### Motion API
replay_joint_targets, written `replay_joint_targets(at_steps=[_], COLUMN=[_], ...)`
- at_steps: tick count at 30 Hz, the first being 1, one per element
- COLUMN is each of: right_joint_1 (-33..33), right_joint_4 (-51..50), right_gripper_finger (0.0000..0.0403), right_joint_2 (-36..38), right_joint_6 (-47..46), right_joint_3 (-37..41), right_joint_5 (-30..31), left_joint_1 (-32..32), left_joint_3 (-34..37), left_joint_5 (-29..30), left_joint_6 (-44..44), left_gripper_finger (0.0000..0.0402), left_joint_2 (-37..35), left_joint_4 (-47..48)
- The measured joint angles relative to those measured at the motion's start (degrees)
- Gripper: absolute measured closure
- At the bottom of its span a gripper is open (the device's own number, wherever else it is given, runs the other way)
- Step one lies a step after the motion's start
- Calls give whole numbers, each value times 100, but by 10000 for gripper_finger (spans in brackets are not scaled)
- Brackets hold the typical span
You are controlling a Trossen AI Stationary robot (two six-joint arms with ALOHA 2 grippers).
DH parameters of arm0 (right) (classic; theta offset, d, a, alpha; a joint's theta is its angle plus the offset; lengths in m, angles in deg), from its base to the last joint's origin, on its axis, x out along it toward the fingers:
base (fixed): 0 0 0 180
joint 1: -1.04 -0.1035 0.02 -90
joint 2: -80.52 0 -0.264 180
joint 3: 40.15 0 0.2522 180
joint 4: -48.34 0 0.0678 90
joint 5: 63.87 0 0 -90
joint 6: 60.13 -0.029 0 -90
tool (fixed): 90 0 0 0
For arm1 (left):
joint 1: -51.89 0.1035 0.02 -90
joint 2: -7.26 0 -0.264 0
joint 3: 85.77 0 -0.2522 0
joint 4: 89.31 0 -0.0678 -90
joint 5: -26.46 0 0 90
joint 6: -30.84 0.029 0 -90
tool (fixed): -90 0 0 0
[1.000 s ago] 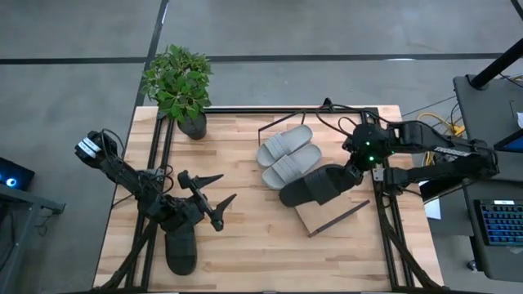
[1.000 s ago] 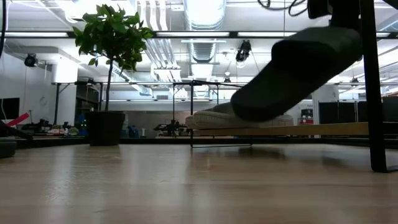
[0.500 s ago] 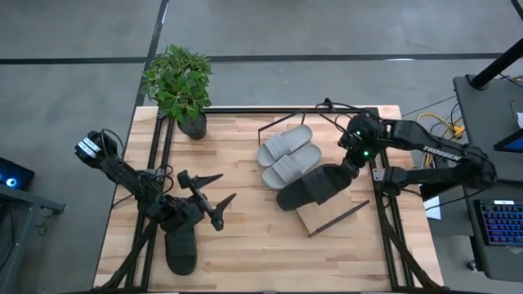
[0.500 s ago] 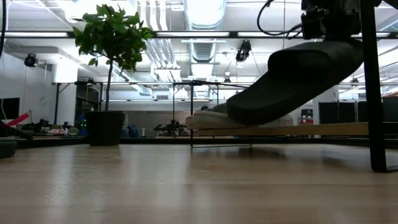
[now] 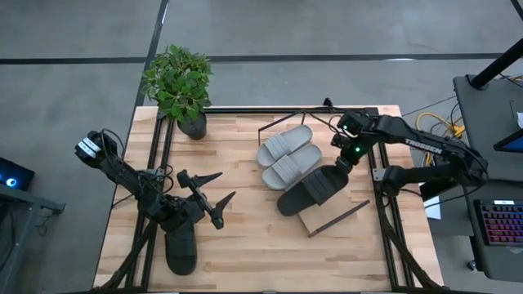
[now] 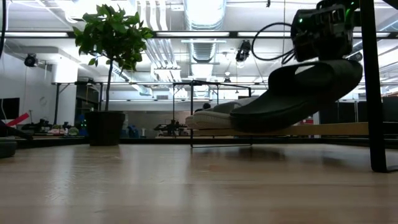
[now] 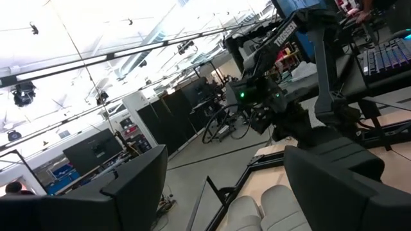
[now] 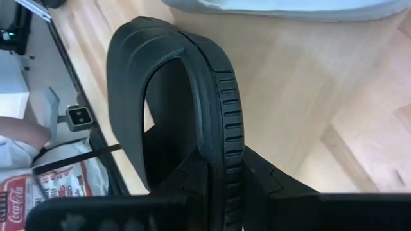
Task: Pick and place slides into the shelf
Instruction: Put the top black slide on the shelf
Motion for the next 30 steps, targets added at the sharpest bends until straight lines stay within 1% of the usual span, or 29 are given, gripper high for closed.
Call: replay_joint_targets(at_steps=[8, 17, 24, 30], right_joint_1=[514, 1063, 1184, 1189], right_joint_4=[-26, -214, -252, -256], right_gripper_finger=[363, 363, 363, 363], right_joint_2=[-521, -688, -782, -1110], right_joint_6=[544, 1031, 1114, 1108], right_joint_3=[0, 0, 0, 13], right_joint_5=[-20, -18, 21, 316], left_joint_1=[-1, 0, -1, 0], left_joint_3=[0, 0, 2, 2], left_joint_5=[114, 179, 179, 177], left_joint_6=[-24, -26, -46, -46], left_gripper_finger=[107, 107, 107, 107], left_joint_2=[0, 17, 17, 17], left_joint_4=[0, 2, 3, 3])
